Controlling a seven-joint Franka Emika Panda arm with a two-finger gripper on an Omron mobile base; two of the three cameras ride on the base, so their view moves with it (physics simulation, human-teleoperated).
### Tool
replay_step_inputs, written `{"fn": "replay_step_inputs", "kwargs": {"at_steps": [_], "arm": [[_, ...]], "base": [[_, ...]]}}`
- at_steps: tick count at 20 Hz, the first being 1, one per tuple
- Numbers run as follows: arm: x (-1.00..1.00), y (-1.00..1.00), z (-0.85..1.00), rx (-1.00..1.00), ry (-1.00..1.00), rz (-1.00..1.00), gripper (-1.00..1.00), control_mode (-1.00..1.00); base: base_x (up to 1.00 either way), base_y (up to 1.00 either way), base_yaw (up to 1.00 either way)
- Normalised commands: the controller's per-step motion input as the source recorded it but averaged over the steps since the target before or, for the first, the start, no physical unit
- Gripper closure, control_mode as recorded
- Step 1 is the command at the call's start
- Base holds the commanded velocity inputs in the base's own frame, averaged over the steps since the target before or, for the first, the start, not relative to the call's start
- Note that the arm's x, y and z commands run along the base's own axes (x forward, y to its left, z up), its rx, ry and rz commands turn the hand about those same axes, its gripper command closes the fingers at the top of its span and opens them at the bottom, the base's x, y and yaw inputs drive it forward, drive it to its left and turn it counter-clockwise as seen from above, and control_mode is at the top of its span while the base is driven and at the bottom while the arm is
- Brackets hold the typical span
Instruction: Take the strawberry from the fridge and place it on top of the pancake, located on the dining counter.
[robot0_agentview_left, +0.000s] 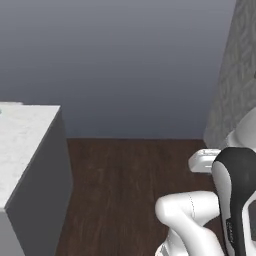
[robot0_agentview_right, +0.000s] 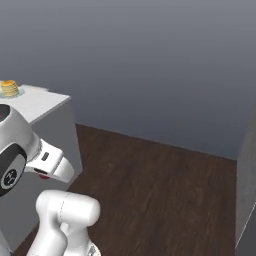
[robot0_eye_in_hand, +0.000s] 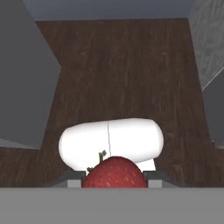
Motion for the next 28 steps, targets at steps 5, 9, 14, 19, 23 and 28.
{"fn": "replay_step_inputs", "kwargs": {"at_steps": [5,9,14,19,23,28], "arm": [[0.0,0.0,0.0,0.0,0.0,0.0,1.0,1.0],[0.0,0.0,0.0,0.0,0.0,0.0,1.0,1.0],[0.0,0.0,0.0,0.0,0.0,0.0,1.0,1.0],[0.0,0.0,0.0,0.0,0.0,0.0,1.0,1.0],[0.0,0.0,0.0,0.0,0.0,0.0,1.0,1.0],[0.0,0.0,0.0,0.0,0.0,0.0,1.0,1.0]], "base": [[1.0,0.61,-0.3],[1.0,0.43,-0.16],[1.0,0.23,0.0],[1.0,0.0,0.06],[1.0,0.0,0.28],[1.0,-0.06,0.49]]}}
